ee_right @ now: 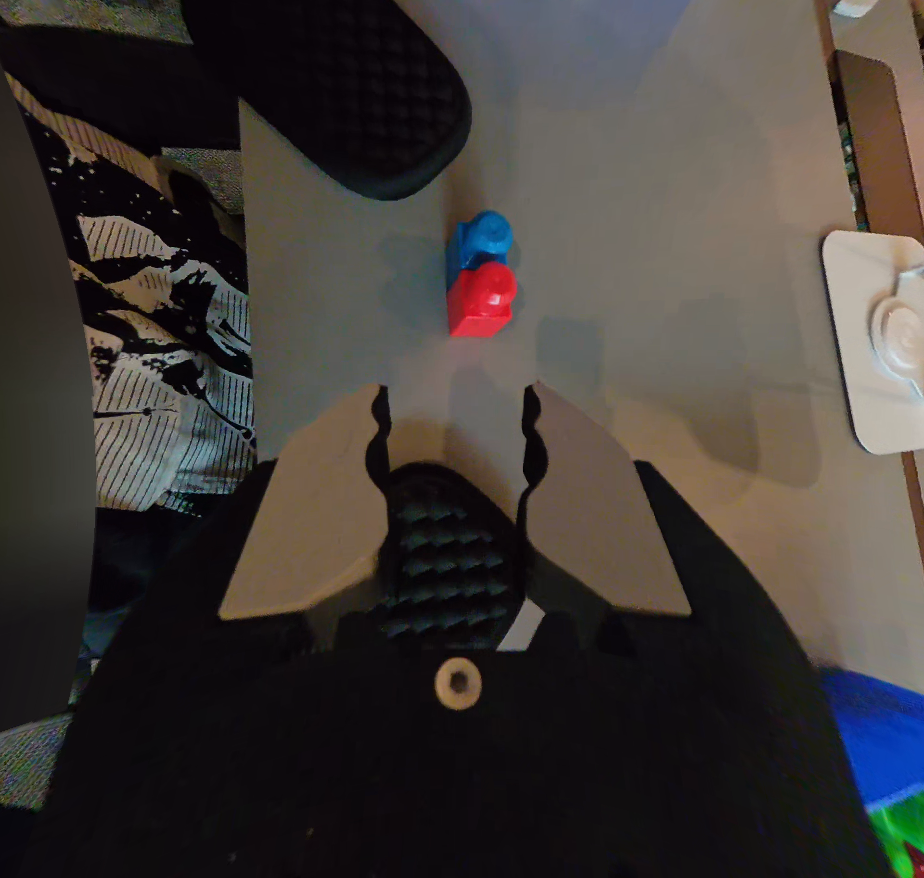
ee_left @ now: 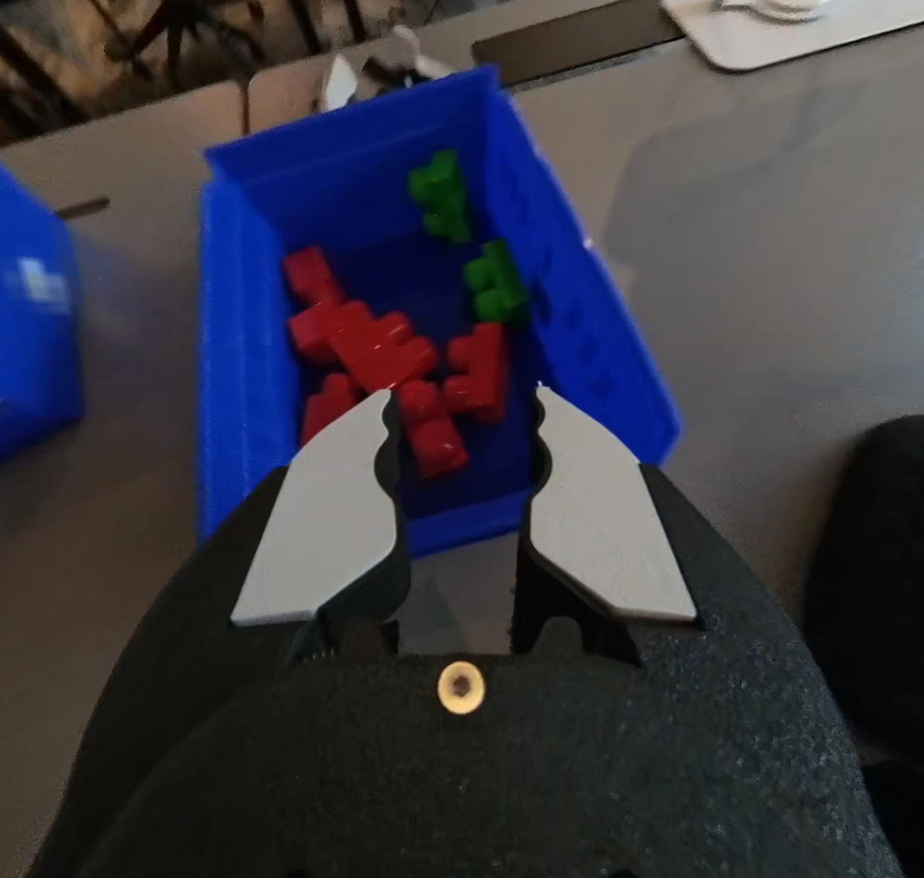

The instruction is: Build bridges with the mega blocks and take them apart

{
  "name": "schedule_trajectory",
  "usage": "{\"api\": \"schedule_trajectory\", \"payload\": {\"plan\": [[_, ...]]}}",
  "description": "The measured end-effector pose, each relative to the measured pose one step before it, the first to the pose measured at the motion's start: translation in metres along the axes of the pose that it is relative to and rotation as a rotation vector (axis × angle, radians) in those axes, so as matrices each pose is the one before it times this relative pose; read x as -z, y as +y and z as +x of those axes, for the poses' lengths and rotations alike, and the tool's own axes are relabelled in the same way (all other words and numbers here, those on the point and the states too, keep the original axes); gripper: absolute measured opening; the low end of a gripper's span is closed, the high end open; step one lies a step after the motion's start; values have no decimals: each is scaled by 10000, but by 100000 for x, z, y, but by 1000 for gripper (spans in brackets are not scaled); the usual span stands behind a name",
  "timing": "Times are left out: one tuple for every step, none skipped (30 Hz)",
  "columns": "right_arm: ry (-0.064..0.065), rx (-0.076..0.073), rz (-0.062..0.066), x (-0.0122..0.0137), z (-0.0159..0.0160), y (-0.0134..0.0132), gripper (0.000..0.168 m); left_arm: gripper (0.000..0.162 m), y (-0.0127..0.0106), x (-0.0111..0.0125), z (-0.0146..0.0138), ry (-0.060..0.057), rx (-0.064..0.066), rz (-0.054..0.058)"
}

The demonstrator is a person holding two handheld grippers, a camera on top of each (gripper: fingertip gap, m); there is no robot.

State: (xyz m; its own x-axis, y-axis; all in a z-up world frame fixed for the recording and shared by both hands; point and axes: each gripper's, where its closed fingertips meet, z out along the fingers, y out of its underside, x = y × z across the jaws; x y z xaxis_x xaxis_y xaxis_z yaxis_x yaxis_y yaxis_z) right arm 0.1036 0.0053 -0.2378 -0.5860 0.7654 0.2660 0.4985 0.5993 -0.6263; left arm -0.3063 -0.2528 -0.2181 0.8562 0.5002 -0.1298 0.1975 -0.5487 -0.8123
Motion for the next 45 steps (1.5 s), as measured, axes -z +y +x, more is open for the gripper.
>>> {"api": "schedule_trajectory", "payload": {"plan": [[76, -26, 2, 231, -82, 232, 51, 48, 270, -392, -1361, -80, 260, -309], [59, -15, -15, 214, -78, 211, 51, 48, 362, -422, -1185, -65, 262, -379], [53, -1, -40, 195, -69, 217, 51, 46, 454, -439, -955, -36, 211, -435], [70, 25, -42, 188, -20, 181, 52, 45, 519, -459, -619, 50, 143, -475], [66, 27, -37, 182, 6, 154, 52, 45, 563, -498, -296, 116, 75, -504], [52, 16, -29, 172, 13, 105, 52, 46, 638, -504, -45, 152, -16, -544], [64, 23, -12, 156, 56, 73, 52, 48, 662, -506, 83, 147, -89, -562], [79, 26, -9, 134, 97, 37, 52, 51, 558, -499, 96, 72, -96, -496], [78, 22, -7, 119, 95, 35, 52, 52, 363, -463, 100, 33, -80, -377], [63, 25, 11, 112, 83, -11, 52, 53, 177, -418, 214, 58, -68, -261], [40, 29, 50, 98, 54, -63, 52, 54, 62, -365, 292, 78, -53, -186], [26, 17, 85, 86, 18, -118, 52, 54, 15, -348, 299, 49, -44, -152], [22, -1, 85, 72, 12, -128, 52, 54, 6, -370, 242, 6, -49, -150], [22, 8, 48, 53, 0, -78, 52, 54, 31, -405, 201, -23, -52, -168], [20, 32, 9, 35, -12, -13, 52, 54, 65, -446, 142, -41, -48, -188], [26, 37, -15, 29, -9, 19, 52, 54, 86, -469, 88, -68, -48, -201], [29, 28, -23, 21, -18, 41, 52, 54, 107, -479, 48, -90, -52, -215], [15, 21, -16, 32, -44, 48, 52, 54, 106, -491, 6, -113, -52, -210], [-8, 13, -4, 31, -78, 43, 52, 55, 104, -484, -3, -114, -52, -201], [-5, -3, -4, 35, -70, 55, 52, 55, 117, -463, 21, -75, -37, -199], [15, -13, -28, 52, -51, 87, 53, 57, 13, -243, 151, 75, 84, -153], [31, 1, -50, 66, -38, 121, 53, 57, -211, -54, -13, -4, 93, 27], [29, 20, -50, 63, -50, 119, 53, 55, -228, -10, -86, -75, 10, 68], [10, 24, -34, 58, -69, 92, 53, 54, -77, -19, 24, -13, -55, -41], [-6, 19, -20, 50, -67, 58, 53, 54, 7, -63, 61, 17, -60, -120], [-4, 15, -9, 45, -42, 29, 53, 54, -1, -64, 10, 3, -31, -136], [19, 10, -16, 22, 15, 6, 53, 53, -38, -71, -34, -9, -2, -121], [25, 12, -24, 28, 35, -10, 53, 51, -44, -89, 10, 33, 34, -138], [25, 22, -6, 6, 39, -45, 53, 50, -26, -115, 88, 91, 39, -155], [14, 20, 7, 1, 22, -92, 53, 48, -32, -141, 175, 153, 40, -155], [6, 21, 2, -19, 4, -102, 53, 48, -46, -156, 209, 196, 50, -139], [13, 31, -9, -35, 3, -93, 53, 47, -69, -165, 130, 158, 77, -126], [0, 45, -17, -22, -18, -67, 53, 43, -131, -86, -185, -56, 58, -73], [-12, 47, -10, -21, -37, -72, 54, 41, -62, -70, -297, -145, 22, -113], [-9, 30, 2, -9, -16, -63, 54, 40, -25, -46, -184, -79, 16, -123], [6, 13, 4, 15, 24, -64, 54, 40, -53, -19, -73, -8, 21, -101], [15, 11, -1, 4, 27, -45, 54, 39, -38, -17, -77, -21, 29, -93], [28, 13, -17, 10, 58, -23, 54, 38, -6, -29, -111, -69, 13, -90], [44, 16, -21, 5, 61, -7, 54, 39, -14, -36, -100, -109, -11, -67], [41, 22, -11, 18, 46, -7, 54, 39, -34, -51, -142, -168, -23, -33], [18, 26, 4, 12, -2, -34, 54, 41, -16, -65, -130, -182, -32, -30], [-12, 33, 20, 13, -64, -42, 54, 44, 29, -45, -23, -136, -43, -58], [-24, 35, 26, 16, -73, -55, 54, 47, 90, -49, 17, -131, -48, -97], [-8, 25, 5, 25, -47, -26, 54, 53, 160, -79, -83, -199, -45, -130], [6, 22, -27, 48, -22, 5, 54, 54, 178, -105, -309, -323, 21, -135]]}}
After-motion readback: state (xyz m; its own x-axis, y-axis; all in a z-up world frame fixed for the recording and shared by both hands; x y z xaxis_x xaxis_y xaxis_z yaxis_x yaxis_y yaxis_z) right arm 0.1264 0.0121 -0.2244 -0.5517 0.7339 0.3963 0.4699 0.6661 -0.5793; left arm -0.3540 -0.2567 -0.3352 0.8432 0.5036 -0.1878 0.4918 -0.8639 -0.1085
